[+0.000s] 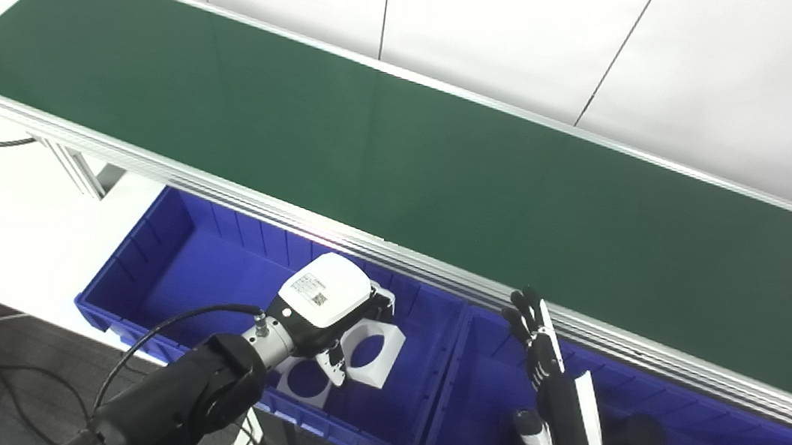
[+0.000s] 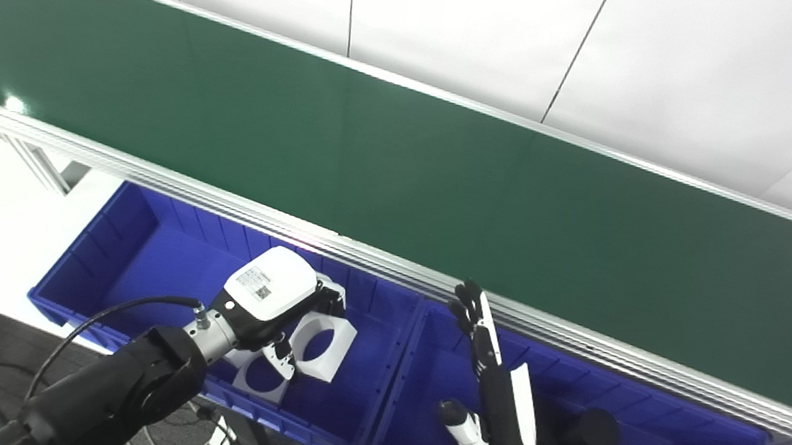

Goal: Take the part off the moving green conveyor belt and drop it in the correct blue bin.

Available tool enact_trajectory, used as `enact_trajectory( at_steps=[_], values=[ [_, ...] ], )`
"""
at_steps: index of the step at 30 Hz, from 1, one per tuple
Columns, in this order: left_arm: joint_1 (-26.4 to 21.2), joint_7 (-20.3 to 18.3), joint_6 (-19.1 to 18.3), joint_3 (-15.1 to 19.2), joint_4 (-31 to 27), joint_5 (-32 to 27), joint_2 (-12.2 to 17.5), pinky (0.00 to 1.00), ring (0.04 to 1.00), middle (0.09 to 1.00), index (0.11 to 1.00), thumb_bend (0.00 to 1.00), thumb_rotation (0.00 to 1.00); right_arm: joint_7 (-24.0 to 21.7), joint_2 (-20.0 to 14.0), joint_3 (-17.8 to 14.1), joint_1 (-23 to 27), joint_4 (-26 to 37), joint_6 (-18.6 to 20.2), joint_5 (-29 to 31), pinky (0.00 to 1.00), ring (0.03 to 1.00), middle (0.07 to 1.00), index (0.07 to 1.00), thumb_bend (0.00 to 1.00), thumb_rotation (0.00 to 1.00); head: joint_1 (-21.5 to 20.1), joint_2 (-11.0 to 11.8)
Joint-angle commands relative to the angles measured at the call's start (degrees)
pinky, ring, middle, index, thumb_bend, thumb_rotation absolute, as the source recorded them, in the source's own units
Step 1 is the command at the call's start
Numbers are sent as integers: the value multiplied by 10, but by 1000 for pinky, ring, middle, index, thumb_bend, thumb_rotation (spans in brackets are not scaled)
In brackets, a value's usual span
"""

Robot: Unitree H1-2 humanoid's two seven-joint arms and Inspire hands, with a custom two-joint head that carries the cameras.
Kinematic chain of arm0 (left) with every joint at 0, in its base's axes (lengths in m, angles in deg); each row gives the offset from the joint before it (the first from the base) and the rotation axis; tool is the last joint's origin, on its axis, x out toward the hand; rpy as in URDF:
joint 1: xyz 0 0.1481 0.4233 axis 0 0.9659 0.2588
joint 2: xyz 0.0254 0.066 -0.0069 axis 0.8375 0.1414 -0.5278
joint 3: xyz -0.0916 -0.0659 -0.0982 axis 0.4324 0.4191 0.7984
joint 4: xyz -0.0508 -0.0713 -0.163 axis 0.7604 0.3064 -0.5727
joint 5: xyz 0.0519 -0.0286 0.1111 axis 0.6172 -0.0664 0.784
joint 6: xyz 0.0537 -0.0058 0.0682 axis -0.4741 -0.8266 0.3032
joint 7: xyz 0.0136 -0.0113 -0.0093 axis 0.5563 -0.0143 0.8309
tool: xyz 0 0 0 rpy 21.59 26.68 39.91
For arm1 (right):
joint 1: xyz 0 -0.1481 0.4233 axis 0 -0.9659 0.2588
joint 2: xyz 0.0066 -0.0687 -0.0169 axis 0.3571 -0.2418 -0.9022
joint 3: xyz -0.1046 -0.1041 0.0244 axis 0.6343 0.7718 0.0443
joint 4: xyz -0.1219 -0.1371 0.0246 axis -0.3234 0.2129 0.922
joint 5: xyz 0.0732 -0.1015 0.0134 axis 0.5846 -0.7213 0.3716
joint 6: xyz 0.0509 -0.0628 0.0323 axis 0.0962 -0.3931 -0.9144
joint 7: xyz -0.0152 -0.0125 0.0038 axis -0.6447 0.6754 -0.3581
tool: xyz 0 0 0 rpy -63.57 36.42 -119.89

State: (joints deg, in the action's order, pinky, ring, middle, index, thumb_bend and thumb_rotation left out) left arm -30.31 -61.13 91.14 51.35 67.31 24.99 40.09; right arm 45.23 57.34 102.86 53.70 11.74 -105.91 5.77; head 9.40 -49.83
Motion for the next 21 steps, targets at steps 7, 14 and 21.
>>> enact_trajectory(
  at_steps=[7,14,21],
  values=[
    [-13,-58,-17,-16,-33,17,22,591,692,769,741,1000,365,1,5,1,3,13,-9,0,927,919,952,990,901,1000,-1,-1],
    [-13,-68,-17,-19,-38,12,26,600,695,772,756,1000,383,1,6,1,3,14,-7,-2,929,920,951,987,910,1000,-1,0],
    [-8,-53,-13,-7,-54,-3,22,578,683,763,746,1000,366,1,4,0,2,11,-12,-1,936,922,949,987,908,1000,-6,5]
  ],
)
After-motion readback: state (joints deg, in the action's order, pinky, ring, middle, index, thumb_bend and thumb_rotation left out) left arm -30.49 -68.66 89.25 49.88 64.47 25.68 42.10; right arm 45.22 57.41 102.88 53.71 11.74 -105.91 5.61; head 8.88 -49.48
